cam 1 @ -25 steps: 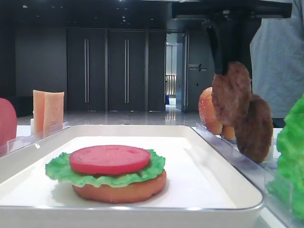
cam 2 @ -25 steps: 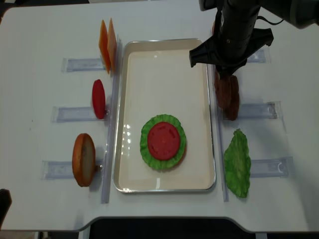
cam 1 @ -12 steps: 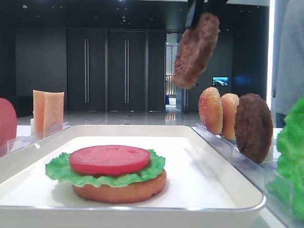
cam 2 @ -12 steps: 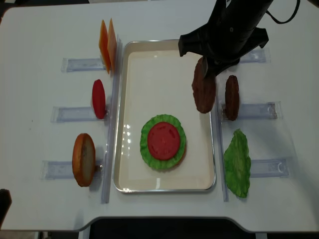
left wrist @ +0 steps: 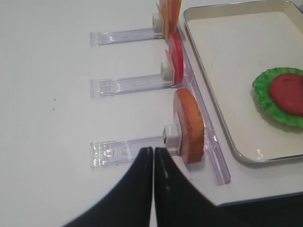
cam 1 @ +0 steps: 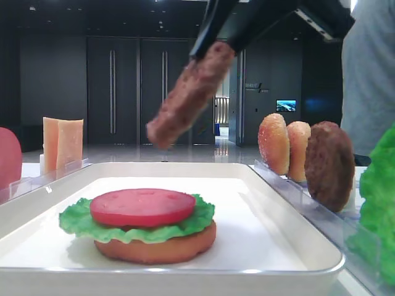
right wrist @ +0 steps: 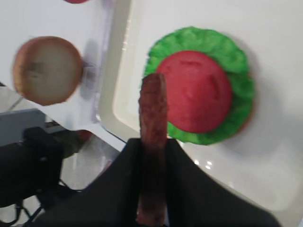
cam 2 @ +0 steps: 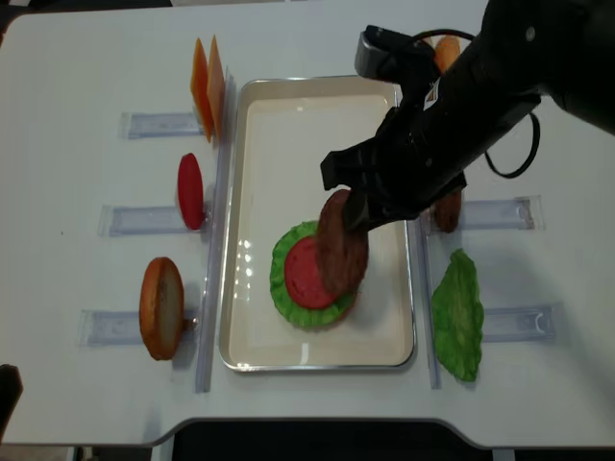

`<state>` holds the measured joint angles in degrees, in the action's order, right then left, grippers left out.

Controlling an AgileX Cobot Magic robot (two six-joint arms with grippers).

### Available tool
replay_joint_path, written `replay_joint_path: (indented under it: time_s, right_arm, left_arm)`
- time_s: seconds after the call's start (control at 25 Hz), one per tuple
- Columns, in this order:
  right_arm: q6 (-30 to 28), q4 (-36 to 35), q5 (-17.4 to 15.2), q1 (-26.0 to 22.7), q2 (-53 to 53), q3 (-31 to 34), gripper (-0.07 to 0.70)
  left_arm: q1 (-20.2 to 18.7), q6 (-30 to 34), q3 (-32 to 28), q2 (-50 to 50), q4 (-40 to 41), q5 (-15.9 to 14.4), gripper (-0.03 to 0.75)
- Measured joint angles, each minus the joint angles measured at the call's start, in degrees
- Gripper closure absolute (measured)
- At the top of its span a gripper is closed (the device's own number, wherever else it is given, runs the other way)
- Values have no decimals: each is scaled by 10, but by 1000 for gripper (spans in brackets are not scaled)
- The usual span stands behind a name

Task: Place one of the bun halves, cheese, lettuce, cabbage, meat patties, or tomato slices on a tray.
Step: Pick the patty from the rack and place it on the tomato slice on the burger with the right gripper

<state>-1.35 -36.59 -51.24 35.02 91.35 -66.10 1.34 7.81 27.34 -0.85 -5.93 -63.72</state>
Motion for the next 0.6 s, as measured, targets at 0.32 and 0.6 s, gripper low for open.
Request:
replay_joint_path:
  time_s: [0.32, 0.6]
  right_arm:
    - [-151, -199, 63, -1, 7, 17, 528]
    - [-307, -350, 67, -7, 56, 56, 528]
  left_arm:
    - [0, 0, 0, 0, 0, 0, 722]
    - [0, 0, 0, 0, 0, 0, 722]
